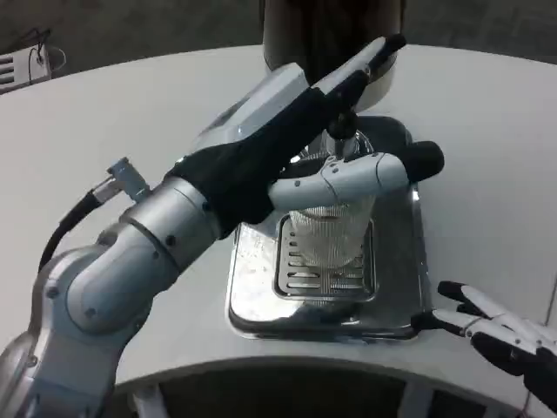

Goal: Grasp the cup under the faucet to collect the drink, then remove the cup.

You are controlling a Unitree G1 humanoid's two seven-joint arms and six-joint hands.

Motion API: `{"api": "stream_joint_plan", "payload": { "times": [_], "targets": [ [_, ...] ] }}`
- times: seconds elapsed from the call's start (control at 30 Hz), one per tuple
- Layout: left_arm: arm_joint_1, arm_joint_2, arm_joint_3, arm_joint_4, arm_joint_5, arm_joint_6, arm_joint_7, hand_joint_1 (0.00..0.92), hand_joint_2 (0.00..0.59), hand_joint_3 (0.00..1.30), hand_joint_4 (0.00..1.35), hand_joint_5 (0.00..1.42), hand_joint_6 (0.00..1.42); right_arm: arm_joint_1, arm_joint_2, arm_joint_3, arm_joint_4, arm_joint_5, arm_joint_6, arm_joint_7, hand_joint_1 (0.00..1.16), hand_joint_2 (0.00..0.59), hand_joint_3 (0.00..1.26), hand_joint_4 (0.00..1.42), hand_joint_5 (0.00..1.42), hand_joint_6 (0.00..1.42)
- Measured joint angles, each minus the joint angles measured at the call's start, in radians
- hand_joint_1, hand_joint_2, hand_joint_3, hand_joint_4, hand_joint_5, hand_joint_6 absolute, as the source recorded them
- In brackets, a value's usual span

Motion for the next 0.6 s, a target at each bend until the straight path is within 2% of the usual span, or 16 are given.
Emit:
{"api": "stream_joint_plan", "payload": {
  "times": [0.2, 0.5, 0.53, 0.6],
  "targets": [
    [-0.026, 0.013, -0.029, 0.031, 0.030, -0.035, -0.017, 0.000, 0.014, 0.00, 0.00, 0.00, 0.06, -0.003, 0.000, 0.004, 0.000, 0.014, 0.018, 0.000, 0.43, 0.499, 0.17, 0.01, 0.09, 0.15],
    [-0.048, 0.021, -0.067, 0.062, 0.082, -0.073, -0.046, 0.000, 0.000, 0.00, 0.00, 0.00, 0.06, -0.029, 0.000, 0.001, 0.000, 0.079, 0.083, 0.000, 0.43, 0.499, 0.17, 0.02, 0.12, 0.15],
    [-0.049, 0.022, -0.066, 0.063, 0.083, -0.075, -0.047, 0.000, 0.000, 0.00, 0.00, 0.00, 0.06, -0.031, 0.000, -0.001, 0.000, 0.089, 0.093, 0.000, 0.43, 0.493, 0.17, 0.03, 0.12, 0.15],
    [-0.050, 0.022, -0.065, 0.065, 0.084, -0.078, -0.050, 0.000, 0.000, 0.00, 0.00, 0.00, 0.06, -0.034, 0.002, -0.003, 0.002, 0.114, 0.111, 0.000, 0.48, 0.426, 0.15, 0.03, 0.15, 0.16]
  ]
}}
